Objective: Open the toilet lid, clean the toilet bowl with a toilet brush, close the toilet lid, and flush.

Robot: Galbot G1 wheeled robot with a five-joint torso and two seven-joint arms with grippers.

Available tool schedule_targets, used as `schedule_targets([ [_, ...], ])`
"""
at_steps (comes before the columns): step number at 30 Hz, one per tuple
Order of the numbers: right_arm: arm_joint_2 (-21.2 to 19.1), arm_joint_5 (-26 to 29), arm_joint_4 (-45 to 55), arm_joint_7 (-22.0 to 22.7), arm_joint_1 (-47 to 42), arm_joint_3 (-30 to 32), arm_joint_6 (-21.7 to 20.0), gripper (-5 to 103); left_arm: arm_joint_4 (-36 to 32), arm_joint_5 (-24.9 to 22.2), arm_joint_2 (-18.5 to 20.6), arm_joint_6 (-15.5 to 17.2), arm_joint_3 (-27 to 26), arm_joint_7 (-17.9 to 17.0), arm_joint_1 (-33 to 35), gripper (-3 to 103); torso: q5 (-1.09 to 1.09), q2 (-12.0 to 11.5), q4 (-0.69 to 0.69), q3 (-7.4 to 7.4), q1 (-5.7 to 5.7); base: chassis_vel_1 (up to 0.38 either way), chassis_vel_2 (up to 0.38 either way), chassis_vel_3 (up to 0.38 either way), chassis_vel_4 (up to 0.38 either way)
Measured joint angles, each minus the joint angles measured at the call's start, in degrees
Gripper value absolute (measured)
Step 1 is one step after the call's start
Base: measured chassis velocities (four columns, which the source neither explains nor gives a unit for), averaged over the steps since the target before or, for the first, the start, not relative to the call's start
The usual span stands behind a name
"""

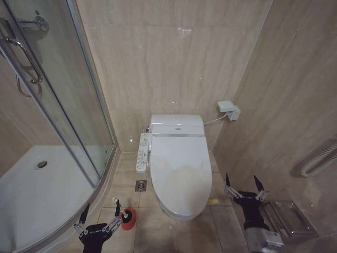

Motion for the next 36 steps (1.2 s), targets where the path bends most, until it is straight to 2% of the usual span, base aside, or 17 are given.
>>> schedule_targets([
  [4, 0.6, -0.4, 2.1, -1.1, -2.4, 0.2, -0.6, 100, 0.0, 0.0, 0.0, 0.0, 0.0, 0.0, 0.0, 99, -0.01, 0.0, 0.0, 0.0, 0.0, 0.0, 0.0, 0.0, 0.0],
  [7, 0.0, 2.6, 3.1, -2.5, -4.1, -0.1, -2.4, 100, 0.0, 0.0, 0.0, 0.0, 0.0, 0.0, 0.0, 99, 0.0, 0.0, 0.01, 0.0, 0.0, 0.0, 0.0, 0.0, 0.0],
  [14, 0.3, 3.1, 5.4, -5.5, -4.9, 1.6, -3.9, 100, 0.0, 0.0, 0.0, 0.0, 0.0, 0.0, 0.0, 99, 0.01, 0.0, 0.01, 0.0, 0.0, 0.0, 0.0, 0.0, 0.0],
  [25, 1.8, 5.5, 16.9, -6.8, -6.7, 5.8, -13.7, 100, 0.0, 0.0, 0.0, 0.0, 0.0, 0.0, 0.0, 99, -0.01, 0.0, 0.01, 0.0, 0.0, 0.0, 0.0, 0.0, 0.0],
  [30, 2.4, 6.1, 17.1, -7.4, -7.2, 6.5, -14.1, 100, 0.0, 0.0, 0.0, 0.0, 0.0, 0.0, 0.0, 99, 0.0, 0.0, 0.0, 0.0, 0.0, 0.0, 0.0, 0.0, 0.0],
  [33, 2.9, 6.2, 16.4, -9.0, -5.6, 8.1, -11.2, 100, 0.0, 0.0, 0.0, 0.0, 0.0, 0.0, 0.0, 99, 0.0, 0.0, 0.01, 0.0, 0.0, 0.0, 0.0, 0.0, 0.0],
  [36, 2.6, 7.1, 15.2, -9.6, -4.2, 10.2, -10.9, 100, 0.0, 0.0, 0.0, 0.0, 0.0, 0.0, 0.0, 99, 0.0, 0.0, 0.02, 0.0, 0.0, 0.0, 0.0, 0.0, 0.0],
])
